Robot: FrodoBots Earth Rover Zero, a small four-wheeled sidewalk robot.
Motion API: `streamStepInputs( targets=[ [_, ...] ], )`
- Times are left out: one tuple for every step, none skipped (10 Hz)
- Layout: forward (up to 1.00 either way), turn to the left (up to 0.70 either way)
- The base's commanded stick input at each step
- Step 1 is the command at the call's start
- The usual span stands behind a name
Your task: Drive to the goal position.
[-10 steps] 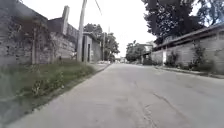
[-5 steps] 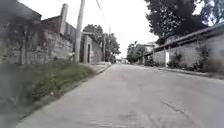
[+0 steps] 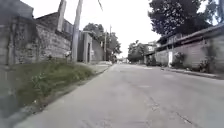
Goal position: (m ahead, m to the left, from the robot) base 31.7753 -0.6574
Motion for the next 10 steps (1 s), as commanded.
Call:
streamStepInputs(
  targets=[
    [1.0, 0.0],
    [1.0, 0.0],
    [1.0, 0.0],
    [1.0, 0.0],
    [1.0, 0.0],
    [1.0, 0.0],
    [1.0, 0.0],
    [1.0, 0.0],
    [1.0, 0.0],
    [1.0, 0.0]
  ],
)
